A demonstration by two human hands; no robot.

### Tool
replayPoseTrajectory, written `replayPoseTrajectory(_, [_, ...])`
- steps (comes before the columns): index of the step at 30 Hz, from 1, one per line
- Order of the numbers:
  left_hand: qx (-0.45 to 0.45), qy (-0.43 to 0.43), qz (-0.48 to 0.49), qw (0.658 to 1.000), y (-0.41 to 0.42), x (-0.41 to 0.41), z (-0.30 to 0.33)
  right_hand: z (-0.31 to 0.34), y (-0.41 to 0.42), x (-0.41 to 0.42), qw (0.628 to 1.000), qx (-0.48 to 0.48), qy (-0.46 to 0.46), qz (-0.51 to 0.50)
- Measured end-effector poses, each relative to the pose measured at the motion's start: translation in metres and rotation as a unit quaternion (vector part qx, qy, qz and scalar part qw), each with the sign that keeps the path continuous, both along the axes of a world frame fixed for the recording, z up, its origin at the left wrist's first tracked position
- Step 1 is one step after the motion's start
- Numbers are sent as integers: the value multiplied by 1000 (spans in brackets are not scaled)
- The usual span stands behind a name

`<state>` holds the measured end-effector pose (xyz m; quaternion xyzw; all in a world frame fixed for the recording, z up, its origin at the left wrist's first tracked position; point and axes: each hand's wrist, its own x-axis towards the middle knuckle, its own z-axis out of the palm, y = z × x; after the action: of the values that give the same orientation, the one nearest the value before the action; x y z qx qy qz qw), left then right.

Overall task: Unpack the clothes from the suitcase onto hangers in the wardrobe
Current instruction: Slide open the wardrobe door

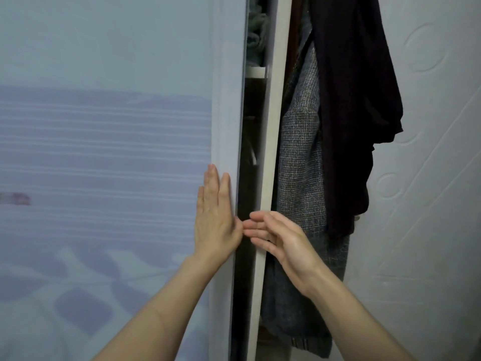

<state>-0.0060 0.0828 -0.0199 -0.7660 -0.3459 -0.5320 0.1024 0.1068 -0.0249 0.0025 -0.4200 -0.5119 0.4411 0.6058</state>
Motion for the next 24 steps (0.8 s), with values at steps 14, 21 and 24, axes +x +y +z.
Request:
replayPoseTrajectory(14, [-18,20,128,991,27,-90,-7,-12,67,-46,994,-27,7,105])
replayPoseTrajectory(21, [-32,21,213,976,46,-145,-13,-26,115,-81,984,-60,20,168])
replayPoseTrajectory(24, [-31,27,235,971,53,-170,-13,-33,125,-99,979,-71,12,190])
